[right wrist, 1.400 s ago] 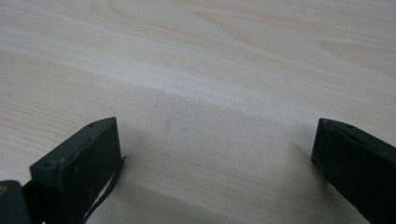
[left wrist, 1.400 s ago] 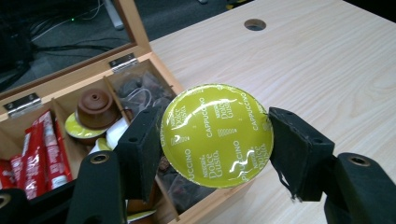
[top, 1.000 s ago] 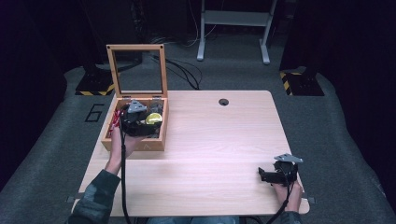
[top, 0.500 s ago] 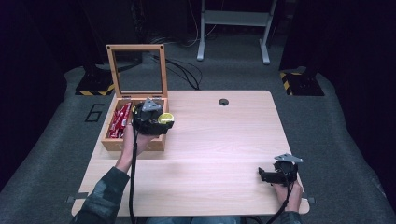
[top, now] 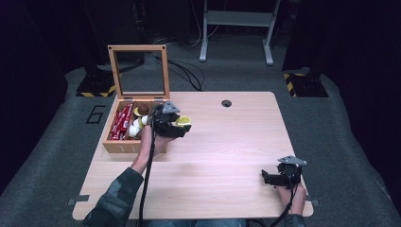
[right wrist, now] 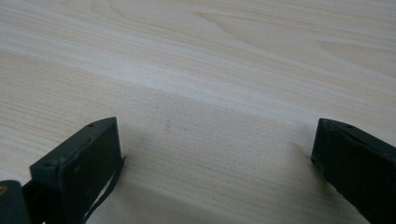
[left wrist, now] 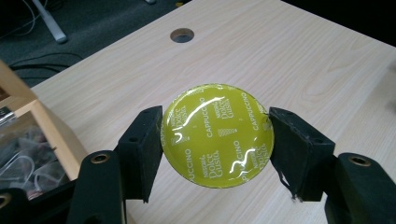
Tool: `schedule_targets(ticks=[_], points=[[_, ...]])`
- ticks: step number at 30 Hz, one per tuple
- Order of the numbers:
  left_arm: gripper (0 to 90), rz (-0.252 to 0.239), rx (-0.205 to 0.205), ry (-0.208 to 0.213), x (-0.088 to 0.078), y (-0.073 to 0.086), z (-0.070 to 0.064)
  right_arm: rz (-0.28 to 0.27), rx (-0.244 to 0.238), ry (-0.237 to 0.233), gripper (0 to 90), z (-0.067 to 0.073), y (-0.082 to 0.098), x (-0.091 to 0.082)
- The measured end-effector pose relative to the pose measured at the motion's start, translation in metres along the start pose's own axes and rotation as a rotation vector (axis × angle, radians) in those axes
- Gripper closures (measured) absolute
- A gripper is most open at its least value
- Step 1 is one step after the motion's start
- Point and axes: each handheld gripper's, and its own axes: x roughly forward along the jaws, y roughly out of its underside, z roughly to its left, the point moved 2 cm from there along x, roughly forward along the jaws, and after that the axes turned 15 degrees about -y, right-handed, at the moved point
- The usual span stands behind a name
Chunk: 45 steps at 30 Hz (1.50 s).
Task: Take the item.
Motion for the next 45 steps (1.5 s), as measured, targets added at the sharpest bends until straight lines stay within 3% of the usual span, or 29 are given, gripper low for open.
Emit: schedule_targets(ticks=[18,27,45], points=[[37.8,0.033,0.029,0.063,0.036,-0.005,-0.035,0.000,-0.001,0.000,0.9,0.000,0.000,0.000],[37.8,0.072,0.032,0.087,0.060,0.003,-0.056,-0.001,-0.001,-0.001,0.9,0.000,0.000,0.000],[37.8,0.121,0.027,0.111,0.097,0.019,-0.077,-0.001,-0.001,0.000,0.9,0.000,0.000,0.000]])
